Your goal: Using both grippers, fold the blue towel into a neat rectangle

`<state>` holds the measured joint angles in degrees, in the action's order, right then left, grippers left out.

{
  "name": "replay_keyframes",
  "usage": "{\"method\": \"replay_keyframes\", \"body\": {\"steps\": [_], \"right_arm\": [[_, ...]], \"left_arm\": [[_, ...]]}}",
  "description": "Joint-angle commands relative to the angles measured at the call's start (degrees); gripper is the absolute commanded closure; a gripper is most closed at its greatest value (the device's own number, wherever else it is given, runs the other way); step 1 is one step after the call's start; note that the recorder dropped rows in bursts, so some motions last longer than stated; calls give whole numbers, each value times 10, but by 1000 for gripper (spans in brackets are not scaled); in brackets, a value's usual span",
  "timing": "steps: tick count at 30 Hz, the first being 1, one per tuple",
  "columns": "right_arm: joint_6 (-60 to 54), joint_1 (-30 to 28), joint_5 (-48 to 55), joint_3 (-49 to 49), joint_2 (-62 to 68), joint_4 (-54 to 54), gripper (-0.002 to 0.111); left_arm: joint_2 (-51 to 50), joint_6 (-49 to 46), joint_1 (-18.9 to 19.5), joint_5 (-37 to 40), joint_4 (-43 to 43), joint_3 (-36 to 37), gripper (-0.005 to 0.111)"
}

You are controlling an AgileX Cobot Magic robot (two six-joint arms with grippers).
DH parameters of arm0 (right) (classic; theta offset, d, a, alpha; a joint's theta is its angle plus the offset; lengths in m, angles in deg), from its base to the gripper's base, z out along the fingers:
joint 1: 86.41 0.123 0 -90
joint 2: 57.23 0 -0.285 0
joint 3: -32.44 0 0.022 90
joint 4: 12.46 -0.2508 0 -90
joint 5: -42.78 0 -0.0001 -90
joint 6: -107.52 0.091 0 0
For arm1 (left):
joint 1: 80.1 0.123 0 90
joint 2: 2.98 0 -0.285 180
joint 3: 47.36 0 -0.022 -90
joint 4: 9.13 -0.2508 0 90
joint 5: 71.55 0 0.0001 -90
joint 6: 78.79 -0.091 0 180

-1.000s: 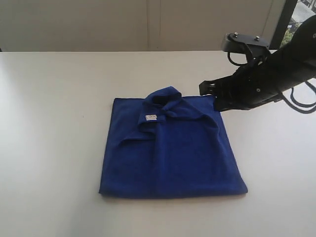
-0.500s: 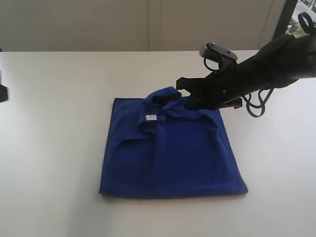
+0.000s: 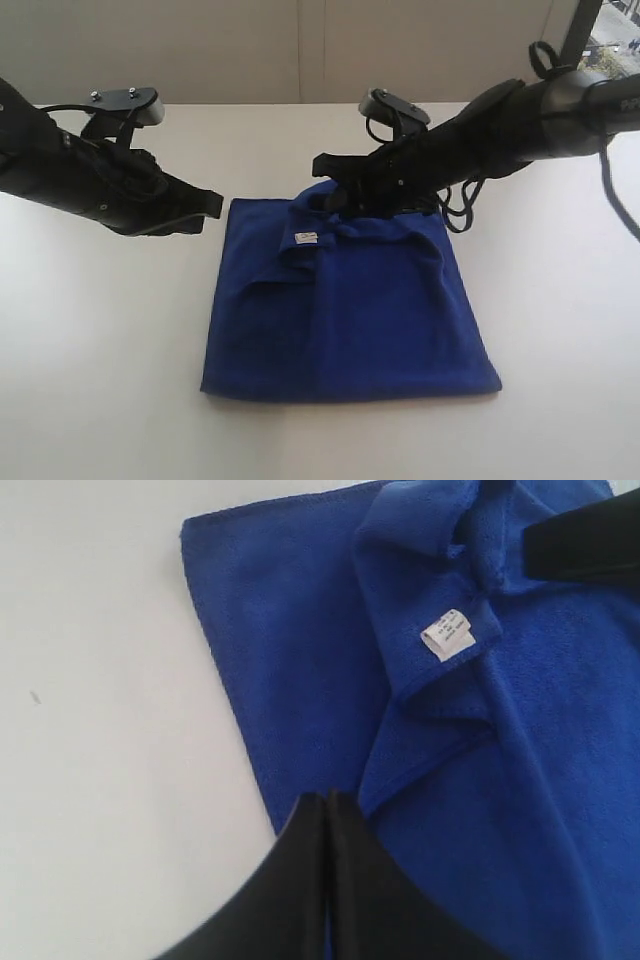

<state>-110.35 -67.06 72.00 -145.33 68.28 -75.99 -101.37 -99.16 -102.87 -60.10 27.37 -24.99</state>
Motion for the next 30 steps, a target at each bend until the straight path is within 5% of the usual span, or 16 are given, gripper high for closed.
{"method": "replay_keyframes", "body": {"steps": [1,9,17,30], "right_arm": [[0,6,2,-11,18,-44,83],[71,6,-3,-11,17,-35,69],[176,6,-33,-9,16,14,68],[185,6,-29,-9,30,-13,73]], "left_arm": [[-4,-4,-7,14,11,-7,107],[-4,-7,-7,22,11,-7,107],[-4,-7,-7,22,11,-7,107],[-4,-7,-7,21,11,-7,107]]}}
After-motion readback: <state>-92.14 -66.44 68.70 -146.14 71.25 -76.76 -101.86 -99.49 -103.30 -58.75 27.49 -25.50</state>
